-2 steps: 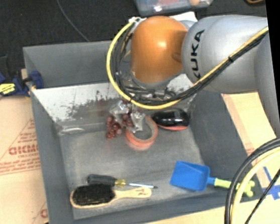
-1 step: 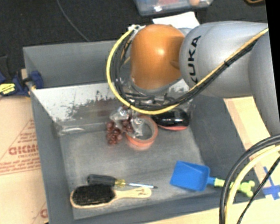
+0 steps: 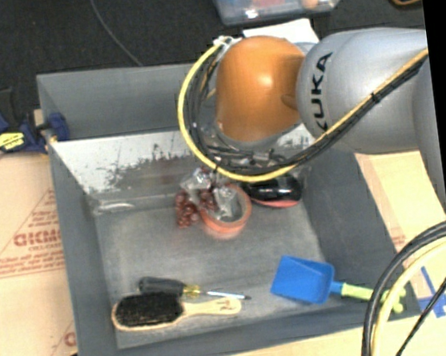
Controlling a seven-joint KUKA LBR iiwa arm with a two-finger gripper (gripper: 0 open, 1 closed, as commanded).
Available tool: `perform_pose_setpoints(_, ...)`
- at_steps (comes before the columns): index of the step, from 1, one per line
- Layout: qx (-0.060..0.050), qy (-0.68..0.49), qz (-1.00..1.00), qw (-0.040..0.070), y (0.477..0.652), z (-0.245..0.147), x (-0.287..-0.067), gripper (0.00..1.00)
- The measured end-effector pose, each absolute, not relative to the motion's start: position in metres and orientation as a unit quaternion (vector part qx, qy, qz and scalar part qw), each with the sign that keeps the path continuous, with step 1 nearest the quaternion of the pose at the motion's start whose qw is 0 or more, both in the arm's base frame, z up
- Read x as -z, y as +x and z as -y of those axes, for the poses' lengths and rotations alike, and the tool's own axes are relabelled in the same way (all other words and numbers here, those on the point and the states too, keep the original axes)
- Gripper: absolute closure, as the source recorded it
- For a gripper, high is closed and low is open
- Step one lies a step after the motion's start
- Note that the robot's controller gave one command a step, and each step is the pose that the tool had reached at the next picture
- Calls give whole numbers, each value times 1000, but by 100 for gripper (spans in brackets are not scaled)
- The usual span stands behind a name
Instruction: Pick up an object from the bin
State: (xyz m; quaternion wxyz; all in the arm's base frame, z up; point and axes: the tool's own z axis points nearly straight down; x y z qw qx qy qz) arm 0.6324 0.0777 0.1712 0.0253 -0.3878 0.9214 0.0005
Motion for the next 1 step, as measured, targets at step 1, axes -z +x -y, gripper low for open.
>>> perform_pose_setpoints(1, -1, -401, -916, 20, 639, -69, -141, 100)
